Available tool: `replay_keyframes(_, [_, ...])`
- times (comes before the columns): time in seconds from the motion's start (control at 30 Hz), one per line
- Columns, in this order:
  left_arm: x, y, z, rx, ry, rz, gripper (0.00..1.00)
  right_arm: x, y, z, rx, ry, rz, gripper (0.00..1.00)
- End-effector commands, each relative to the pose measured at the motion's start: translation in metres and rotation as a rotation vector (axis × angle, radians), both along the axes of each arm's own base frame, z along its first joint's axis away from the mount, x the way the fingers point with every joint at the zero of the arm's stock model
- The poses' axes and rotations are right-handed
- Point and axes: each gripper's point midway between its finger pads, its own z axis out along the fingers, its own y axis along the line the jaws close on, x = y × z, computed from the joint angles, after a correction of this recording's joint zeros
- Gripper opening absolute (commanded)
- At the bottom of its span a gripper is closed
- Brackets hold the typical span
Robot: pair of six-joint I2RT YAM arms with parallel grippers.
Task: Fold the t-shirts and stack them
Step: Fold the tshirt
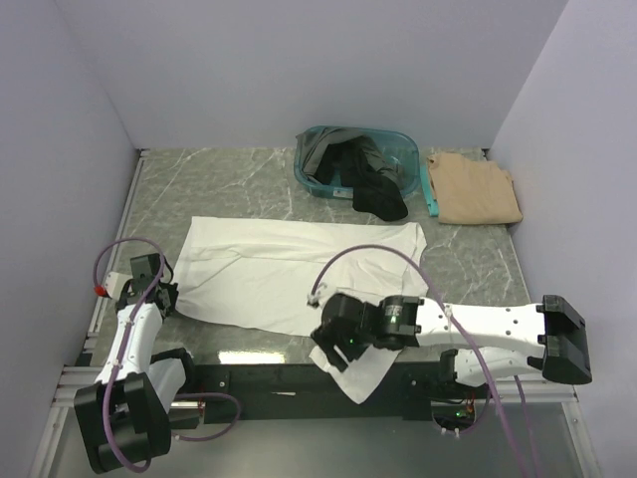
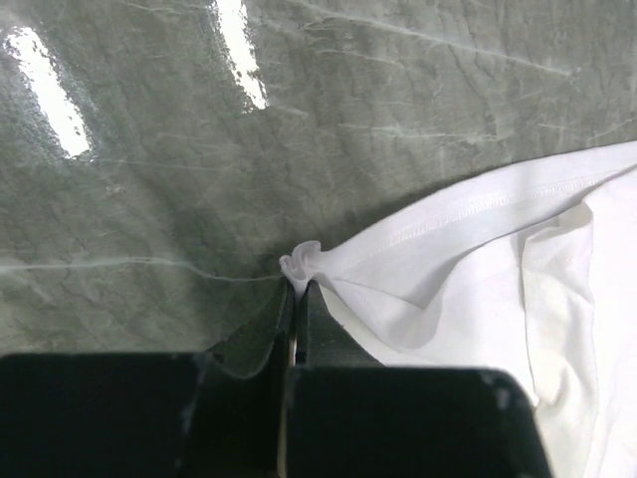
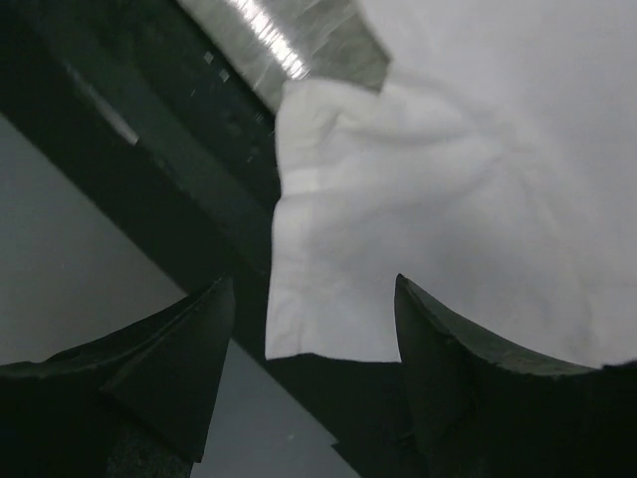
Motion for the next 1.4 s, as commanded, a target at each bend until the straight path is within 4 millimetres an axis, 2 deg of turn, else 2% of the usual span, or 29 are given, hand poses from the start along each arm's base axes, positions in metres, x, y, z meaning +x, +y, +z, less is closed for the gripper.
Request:
replay_keyframes(0.0, [0.001, 0.006, 0.011, 0.029, -0.015, 0.022, 0.01, -0.037, -0.012, -0.012, -0.079, 0.045, 0.069, 0.71])
replay_keyframes(0.03, [0.001, 0.006, 0.012, 0.030, -0.018, 0.022, 0.01, -0.050, -0.011, -0.015, -0.090, 0.056, 0.098, 0.71])
replay_keyframes(0.2, [0.003, 0.005, 0.013, 0.023, -0.024, 0.015, 0.01, -0.073, -0.008, -0.034, -0.131, 0.103, 0.133, 0.68])
replay_keyframes(0.37, [0.005, 0.006, 0.011, 0.024, -0.017, 0.014, 0.01, -0.067, -0.016, -0.058, -0.222, 0.074, 0.116, 0.67])
replay_keyframes(0.47, [0.007, 0.004, 0.011, 0.021, -0.016, -0.005, 0.01, -0.072, -0.018, -0.070, -0.254, 0.106, 0.131, 0.65])
replay_keyframes(0.83, [0.005, 0.009, 0.013, 0.035, -0.016, 0.020, 0.01, -0.077, -0.031, -0.083, -0.345, 0.128, 0.164, 0.58])
replay_keyframes(0.87, [0.004, 0.008, 0.012, 0.036, -0.013, 0.021, 0.01, -0.075, -0.035, -0.085, -0.370, 0.124, 0.160, 0.56])
replay_keyframes(0.9, [0.004, 0.009, 0.013, 0.038, -0.014, 0.022, 0.01, -0.075, -0.036, -0.085, -0.378, 0.121, 0.150, 0.49])
replay_keyframes(0.97, [0.004, 0.009, 0.013, 0.039, -0.013, 0.023, 0.01, -0.071, -0.038, -0.085, -0.391, 0.105, 0.132, 0.43])
replay_keyframes(1.03, [0.004, 0.010, 0.015, 0.041, -0.019, 0.027, 0.01, -0.071, -0.036, -0.084, -0.387, 0.104, 0.120, 0.28])
replay_keyframes(1.17, [0.008, 0.008, 0.018, 0.035, -0.041, 0.014, 0.01, -0.058, -0.042, -0.077, -0.416, 0.045, 0.058, 0.09])
replay_keyframes(1.2, [0.010, 0.007, 0.019, 0.035, -0.046, 0.000, 0.01, -0.049, -0.043, -0.074, -0.425, 0.006, 0.026, 0.04])
replay_keyframes(1.27, [0.012, 0.003, 0.018, 0.021, -0.049, -0.014, 0.01, -0.035, -0.041, -0.062, -0.405, -0.037, -0.023, 0.00])
replay_keyframes(1.3, [0.011, 0.003, 0.017, 0.016, -0.041, -0.015, 0.01, -0.023, -0.047, -0.055, -0.421, -0.079, -0.068, 0.00])
replay_keyframes(1.33, [0.012, 0.002, 0.018, 0.012, -0.039, -0.016, 0.01, -0.016, -0.041, -0.043, -0.381, -0.101, -0.094, 0.00])
replay_keyframes(1.37, [0.012, 0.001, 0.018, 0.000, -0.040, -0.013, 0.01, -0.009, -0.045, -0.036, -0.382, -0.115, -0.119, 0.00])
